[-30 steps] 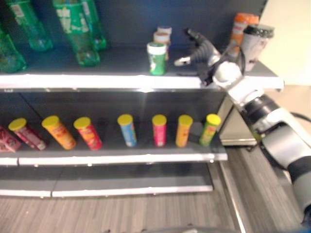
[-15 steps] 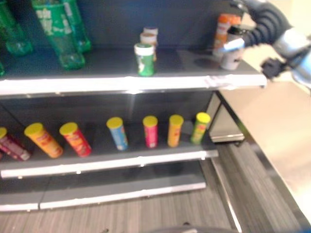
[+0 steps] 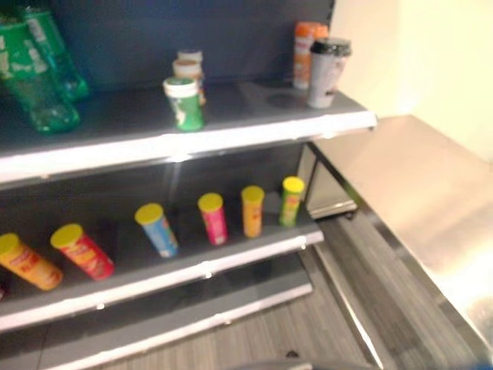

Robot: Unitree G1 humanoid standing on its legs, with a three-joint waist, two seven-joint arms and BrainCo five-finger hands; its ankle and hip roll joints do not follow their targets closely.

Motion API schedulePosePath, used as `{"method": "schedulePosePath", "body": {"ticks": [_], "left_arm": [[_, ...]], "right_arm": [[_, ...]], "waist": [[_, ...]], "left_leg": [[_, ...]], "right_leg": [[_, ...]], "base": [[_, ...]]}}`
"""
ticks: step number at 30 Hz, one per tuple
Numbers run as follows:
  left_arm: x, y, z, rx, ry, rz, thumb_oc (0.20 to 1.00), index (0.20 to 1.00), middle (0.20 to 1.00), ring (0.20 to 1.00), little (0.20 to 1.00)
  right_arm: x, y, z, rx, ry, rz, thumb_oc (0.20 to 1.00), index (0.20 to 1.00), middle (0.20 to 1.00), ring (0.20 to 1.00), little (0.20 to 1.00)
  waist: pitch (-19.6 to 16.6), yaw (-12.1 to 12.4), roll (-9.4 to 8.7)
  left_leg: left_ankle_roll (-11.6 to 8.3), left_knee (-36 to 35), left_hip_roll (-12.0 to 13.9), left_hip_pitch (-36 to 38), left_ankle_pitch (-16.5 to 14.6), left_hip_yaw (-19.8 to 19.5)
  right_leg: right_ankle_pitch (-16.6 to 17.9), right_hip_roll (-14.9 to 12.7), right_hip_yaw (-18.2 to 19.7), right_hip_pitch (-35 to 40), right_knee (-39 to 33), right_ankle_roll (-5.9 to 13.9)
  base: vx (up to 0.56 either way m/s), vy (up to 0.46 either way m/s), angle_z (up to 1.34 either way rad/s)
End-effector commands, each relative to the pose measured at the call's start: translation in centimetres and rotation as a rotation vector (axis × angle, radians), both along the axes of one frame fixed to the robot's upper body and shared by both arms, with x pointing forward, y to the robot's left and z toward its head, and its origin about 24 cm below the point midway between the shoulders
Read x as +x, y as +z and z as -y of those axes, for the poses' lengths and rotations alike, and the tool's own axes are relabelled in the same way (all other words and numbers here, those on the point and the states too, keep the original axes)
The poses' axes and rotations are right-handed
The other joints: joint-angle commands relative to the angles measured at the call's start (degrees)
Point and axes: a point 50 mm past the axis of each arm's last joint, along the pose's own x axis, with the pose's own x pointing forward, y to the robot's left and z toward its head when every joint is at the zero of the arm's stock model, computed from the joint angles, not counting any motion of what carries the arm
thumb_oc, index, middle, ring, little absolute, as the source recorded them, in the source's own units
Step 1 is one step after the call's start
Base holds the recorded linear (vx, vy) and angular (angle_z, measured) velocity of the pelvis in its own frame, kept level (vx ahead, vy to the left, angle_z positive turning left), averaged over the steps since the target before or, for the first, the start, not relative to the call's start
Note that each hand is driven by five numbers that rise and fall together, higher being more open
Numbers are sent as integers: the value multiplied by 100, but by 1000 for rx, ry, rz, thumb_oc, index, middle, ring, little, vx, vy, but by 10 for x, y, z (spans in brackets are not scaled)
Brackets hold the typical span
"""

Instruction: Put the goods on the table back onto the shelves and tidy them up.

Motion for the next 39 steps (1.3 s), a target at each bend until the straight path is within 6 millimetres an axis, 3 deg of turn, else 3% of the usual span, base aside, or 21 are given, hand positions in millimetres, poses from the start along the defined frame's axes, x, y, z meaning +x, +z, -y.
{"method": "schedulePosePath", "body": {"ticks": [1,5,8,9,17,19,20,21,22,23,24,25,26,27,28,29,30,32,36,39], "left_arm": [[5,2,-11,27,-22,-16,1000,1000,1000,1000,1000],[6,2,-11,17,-42,-16,1000,1000,1000,1000,1000],[15,1,-5,-12,-80,15,1000,1000,1000,1000,1000],[15,1,-5,-12,-79,15,1000,1000,1000,1000,1000],[23,1,3,-48,-154,43,1000,1000,1000,1000,1000],[23,1,2,-46,-151,43,1000,1000,1000,1000,1000],[20,1,6,-63,-185,42,1000,1000,1000,1000,1000],[21,1,10,-80,-232,43,1000,1000,1000,1000,1000],[21,1,9,-77,-229,44,1000,1000,1000,1000,1000],[23,1,14,-87,-253,50,1000,1000,1000,1000,1000],[23,1,13,-85,-251,51,1000,1000,1000,1000,1000],[23,1,14,-86,-261,50,1000,1000,1000,1000,1000],[24,0,16,-87,-277,44,1000,1000,1000,1000,1000],[24,0,16,-86,-276,45,1000,1000,1000,1000,1000],[28,0,17,-78,-276,47,1000,1000,1000,1000,1000],[29,0,17,-77,-275,48,1000,1000,1000,1000,1000],[31,-1,15,-63,-276,37,1000,1000,1000,1000,1000],[32,-1,13,-57,-275,35,1000,1000,1000,1000,1000],[44,1,5,-23,-266,36,1000,1000,1000,1000,1000],[51,4,-4,2,-252,44,1000,1000,1000,1000,1000]], "right_arm": [[-9,-7,3,42,7,12,1000,1000,1000,1000,1000],[-4,-30,-12,-23,67,-130,1000,1000,1000,1000,1000],[5,-73,-45,-112,227,-368,1000,1000,1000,1000,1000],[5,-74,-45,-112,229,-369,1000,1000,1000,1000,1000],[7,-171,-68,-17,393,-810,1000,1000,1000,1000,1000],[8,-171,-69,-17,396,-809,1000,1000,1000,1000,1000],[3,-223,-69,89,387,-1006,1000,1000,1000,1000,1000],[1,-280,-71,168,335,-1187,1000,1000,1000,1000,1000],[3,-281,-72,168,340,-1185,1000,1000,1000,1000,1000],[4,-320,-76,227,272,-1290,1000,1000,1000,1000,1000],[5,-321,-77,227,275,-1289,1000,1000,1000,1000,1000],[5,-335,-78,253,246,-1332,1000,1000,1000,1000,1000],[2,-372,-84,278,150,-1437,1000,1000,1000,1000,1000],[3,-372,-84,278,152,-1436,1000,1000,1000,1000,1000],[-4,-405,-87,311,22,-1540,1000,1000,1000,1000,1000],[-4,-405,-88,311,23,-1539,1000,1000,1000,1000,1000],[-22,-435,-93,478,-129,-1654,1000,1000,1000,1000,1000],[-28,-443,-92,541,-189,-1683,1000,1000,1000,1000,1000],[-75,-465,-80,727,-521,-1830,1000,1000,1000,1000,1000],[-94,-466,-69,1029,-738,-1767,1000,1000,1000,1000,1000]], "waist": [[31,190,-117],[54,166,-76],[85,203,-34],[84,195,-38],[218,390,2],[219,372,-8],[253,509,38],[290,631,70],[297,613,54],[315,701,99],[322,688,86],[327,720,99],[343,786,112],[349,778,104],[352,834,118],[358,831,112],[345,881,127],[354,909,132],[314,970,184],[298,964,231]], "left_leg": [[8,47,34,171,-727,-308],[15,47,30,174,-713,-280],[20,47,27,153,-686,-273],[20,47,27,154,-686,-274],[20,47,8,85,-639,-390],[19,47,8,87,-639,-393],[19,47,6,75,-626,-449],[17,47,1,66,-619,-512],[17,47,1,70,-620,-513],[24,47,-6,56,-609,-542],[23,47,-6,59,-610,-542],[25,47,-5,52,-604,-552],[39,47,-13,43,-602,-599],[39,47,-14,45,-602,-602],[59,47,-15,37,-595,-645],[59,47,-16,39,-595,-646],[82,47,-22,34,-590,-692],[87,47,-23,43,-589,-708],[106,47,-32,66,-621,-777],[109,47,-35,104,-656,-828]], "right_leg": [[-96,-379,-44,-71,360,322],[-98,-381,-19,-80,364,318],[-90,-398,-19,-94,347,308],[-90,-398,-20,-92,346,308],[-137,-438,-162,-46,334,283],[-139,-438,-165,-43,334,283],[-163,-457,-231,-14,330,267],[-206,-463,-298,40,312,247],[-208,-463,-299,45,312,247],[-233,-464,-330,61,310,235],[-235,-464,-331,64,310,235],[-238,-467,-343,68,307,230],[-241,-467,-386,83,304,217],[-242,-468,-389,86,303,217],[-230,-474,-417,92,305,206],[-231,-475,-419,95,305,206],[-222,-476,-441,110,299,189],[-227,-475,-451,129,296,184],[-259,-479,-517,216,258,170],[-284,-478,-566,294,234,165]], "base": [[-9,-7,-4],[-11,-4,-2],[-24,-10,-2],[0,0,0],[-26,-12,4],[-10,-6,2],[-36,-22,1],[-35,-22,1],[-26,-23,8],[-9,-13,16],[-14,-18,23],[-12,-28,20],[-12,-28,18],[-6,-43,19],[2,-21,13],[11,-44,7],[9,-23,3],[15,-20,21],[38,-20,9],[57,-15,11]]}}
